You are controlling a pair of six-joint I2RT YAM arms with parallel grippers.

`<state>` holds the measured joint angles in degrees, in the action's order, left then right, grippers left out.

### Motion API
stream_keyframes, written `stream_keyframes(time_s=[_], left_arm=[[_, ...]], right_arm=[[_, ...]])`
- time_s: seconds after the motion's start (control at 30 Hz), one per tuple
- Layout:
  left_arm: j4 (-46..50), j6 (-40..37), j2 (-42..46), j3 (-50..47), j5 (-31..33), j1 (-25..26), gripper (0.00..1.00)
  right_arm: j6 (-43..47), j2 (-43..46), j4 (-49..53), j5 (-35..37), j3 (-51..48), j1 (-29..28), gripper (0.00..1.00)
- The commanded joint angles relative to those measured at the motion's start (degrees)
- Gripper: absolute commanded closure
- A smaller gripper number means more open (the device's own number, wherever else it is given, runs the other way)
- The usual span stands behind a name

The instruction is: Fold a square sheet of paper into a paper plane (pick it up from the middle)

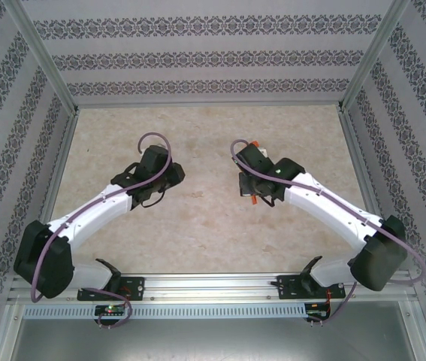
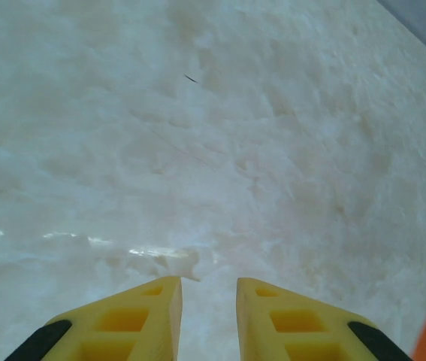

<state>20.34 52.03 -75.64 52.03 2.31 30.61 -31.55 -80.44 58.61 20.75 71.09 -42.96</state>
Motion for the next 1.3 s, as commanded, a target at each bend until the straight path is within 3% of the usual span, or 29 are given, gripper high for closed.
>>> stream_keyframes(time_s=[0.0, 0.27, 0.43, 0.5, 0.6, 0.67, 0.83, 0.97, 1.07, 1.17, 1.27], left_arm=[[2.47, 2.43, 3.81, -2.13, 5.21, -1.91, 0.73], [6.4, 3.08, 13.11, -7.14, 10.26, -5.91, 0.73], [9.25, 1.21, 20.77, -9.97, 13.23, -7.48, 0.64], [10.37, 0.48, 23.08, -10.42, 13.62, -7.92, 0.63], [11.73, -0.09, 25.7, -10.81, 13.44, -8.23, 0.61], [11.91, -0.21, 26.79, -11.08, 12.91, -8.35, 0.59], [11.94, -1.2, 27.95, -11.55, 9.91, -8.48, 0.53], [8.54, -2.79, 25.76, -11.54, 4.34, -8.52, 0.5], [4.27, -3.65, 22.03, -11.35, -1.83, -8.48, 0.49], [-1.85, -3.55, 15.21, -10.04, -9.81, -7.6, 0.49], [-3.0, -5.91, 5.1, -3.89, -13.69, -3.12, 0.5]], right_arm=[[-1.87, -5.98, 15.58, 14.02, 3.69, -2.69, 0.97], [-5.26, -25.43, 15.12, 7.21, 12.7, -7.45, 0.93], [-5.49, -37.11, 14.42, 0.86, 21.2, -10.19, 0.88], [-5.51, -39.79, 13.41, -1.63, 24.06, -11.09, 0.87], [-4.73, -41.2, 9.18, -7.11, 25.08, -11.56, 0.75], [-4.14, -41.6, 5.95, -11.68, 24.87, -11.35, 0.73], [-4.53, -32.67, -8.56, -21.63, 16.87, -10.64, 0.52], [-5.11, -23.75, -16.74, -25.87, 9.57, -7.73, 0.47], [-4.64, -15.9, -20.75, -24.98, 3.7, -5.77, 0.45], [-7.18, -7.24, -27.68, -24.13, -5.87, -1.56, 0.42], [-10.02, -1.39, -36.93, -29.73, -16.76, 5.51, 0.44]])
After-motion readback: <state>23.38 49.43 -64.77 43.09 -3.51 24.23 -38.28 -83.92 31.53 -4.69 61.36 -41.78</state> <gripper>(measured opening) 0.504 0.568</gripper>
